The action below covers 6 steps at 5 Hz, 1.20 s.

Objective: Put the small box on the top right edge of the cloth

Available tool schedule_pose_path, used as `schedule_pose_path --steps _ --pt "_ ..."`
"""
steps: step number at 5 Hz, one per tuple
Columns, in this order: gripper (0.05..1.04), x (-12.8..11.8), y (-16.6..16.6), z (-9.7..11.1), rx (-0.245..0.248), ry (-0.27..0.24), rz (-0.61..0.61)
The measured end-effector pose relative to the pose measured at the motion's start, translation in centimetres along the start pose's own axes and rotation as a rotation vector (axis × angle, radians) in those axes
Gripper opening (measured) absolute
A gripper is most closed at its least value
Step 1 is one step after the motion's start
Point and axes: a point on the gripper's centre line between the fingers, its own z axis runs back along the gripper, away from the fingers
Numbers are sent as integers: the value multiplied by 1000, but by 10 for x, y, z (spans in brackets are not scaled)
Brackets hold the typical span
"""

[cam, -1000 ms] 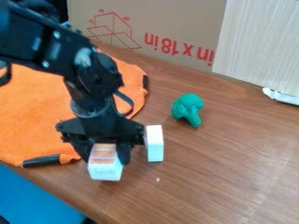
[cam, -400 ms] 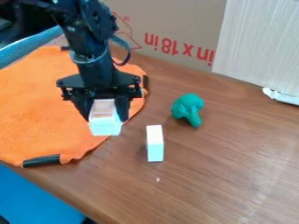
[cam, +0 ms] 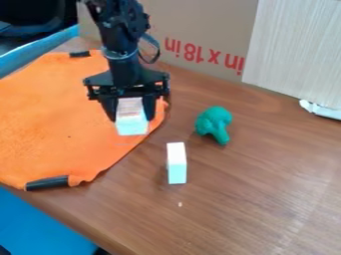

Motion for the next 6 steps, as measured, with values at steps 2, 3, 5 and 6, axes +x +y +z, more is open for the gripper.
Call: schedule_pose_path --steps 2,3,5,6 --pt "728 42 4 -15 26 -6 87" --pt "728 57 9 -18 35 -21 100" --pt "728 68 21 -26 59 -45 101" --pt "728 72 22 -28 62 -69 78"
